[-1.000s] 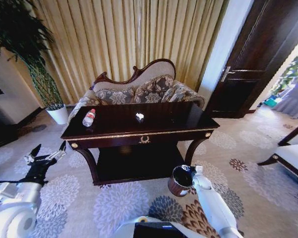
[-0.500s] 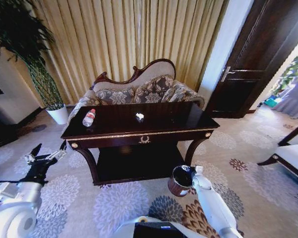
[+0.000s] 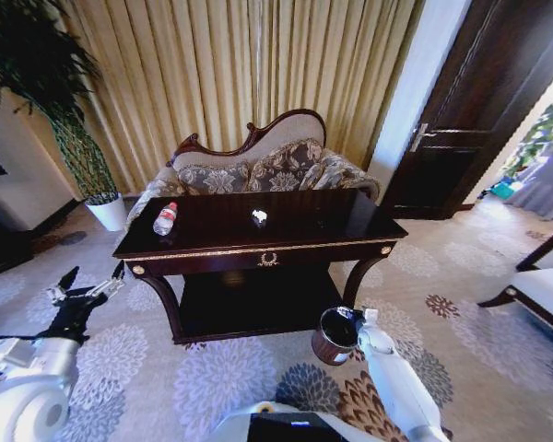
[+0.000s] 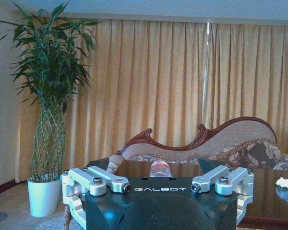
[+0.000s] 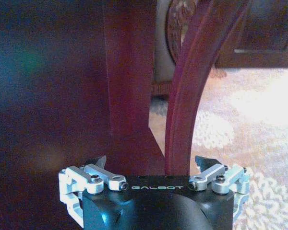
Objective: Move to the front of the table and place the trash on the table into the trash bin.
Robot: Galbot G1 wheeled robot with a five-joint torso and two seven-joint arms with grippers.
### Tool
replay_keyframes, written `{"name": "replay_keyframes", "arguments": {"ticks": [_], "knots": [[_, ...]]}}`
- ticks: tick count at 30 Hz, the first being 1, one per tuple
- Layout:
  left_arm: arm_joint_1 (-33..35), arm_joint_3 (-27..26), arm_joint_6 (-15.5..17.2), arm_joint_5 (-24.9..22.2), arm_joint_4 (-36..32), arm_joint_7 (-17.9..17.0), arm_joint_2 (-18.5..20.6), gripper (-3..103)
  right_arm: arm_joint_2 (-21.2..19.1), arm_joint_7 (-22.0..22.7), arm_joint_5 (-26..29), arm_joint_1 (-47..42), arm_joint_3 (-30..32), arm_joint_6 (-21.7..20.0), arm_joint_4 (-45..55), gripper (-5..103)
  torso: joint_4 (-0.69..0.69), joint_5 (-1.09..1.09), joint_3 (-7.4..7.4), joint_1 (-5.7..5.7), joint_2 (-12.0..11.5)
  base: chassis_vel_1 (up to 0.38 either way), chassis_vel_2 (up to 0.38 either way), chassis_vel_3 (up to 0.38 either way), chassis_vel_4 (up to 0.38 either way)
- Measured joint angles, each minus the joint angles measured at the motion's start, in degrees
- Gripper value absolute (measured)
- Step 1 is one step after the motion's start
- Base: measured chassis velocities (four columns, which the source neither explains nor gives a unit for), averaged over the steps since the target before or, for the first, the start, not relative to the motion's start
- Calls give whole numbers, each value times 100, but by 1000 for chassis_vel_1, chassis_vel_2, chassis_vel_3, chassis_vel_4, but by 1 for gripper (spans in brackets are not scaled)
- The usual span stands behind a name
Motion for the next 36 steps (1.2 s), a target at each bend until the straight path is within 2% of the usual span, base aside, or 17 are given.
{"name": "replay_keyframes", "arguments": {"ticks": [6, 9, 10, 17, 23, 29, 36], "knots": [[-6, 11, 1, 0, -4, -1, -21, 100, -95, -31, 84, -290, 77, 61, 702, 100, 1, 0, 0, 0, 0, 0, 0, 0, 0], [-12, 8, 1, 0, 2, -2, -25, 100, -180, 2, 270, -524, 87, 62, 1538, 100, 0, 0, 0, 0, 0, 0, 0, 0, 0], [-12, 8, 1, 0, 2, -2, -25, 100, -180, 2, 270, -524, 87, 62, 1538, 100, 0, 0, 0, 0, 0, 0, 0, 0, 0], [-8, -10, -2, -1, 7, -5, -38, 100, -279, 197, 519, -758, 84, -91, 2881, 100, 2, -1, 0, 0, 0, 0, 0, 0, 0], [-1, -55, -26, -24, 17, -7, -53, 100, -417, 356, 745, -1092, 140, -453, 4208, 100, 0, 0, 0, 0, 0, 0, 0, 0, 0], [1, -71, -38, -48, 16, -7, -71, 100, -411, 504, 753, -1325, 178, -601, 4984, 100, 1, -1, -1, 0, 0, 0, 0, 0, 0], [13, -145, -66, -112, 82, -9, -67, 100, -293, 602, 547, -1482, 163, -539, 5358, 100, 1, 0, 0, 0, 0, 0, 0, 0, 0]]}}
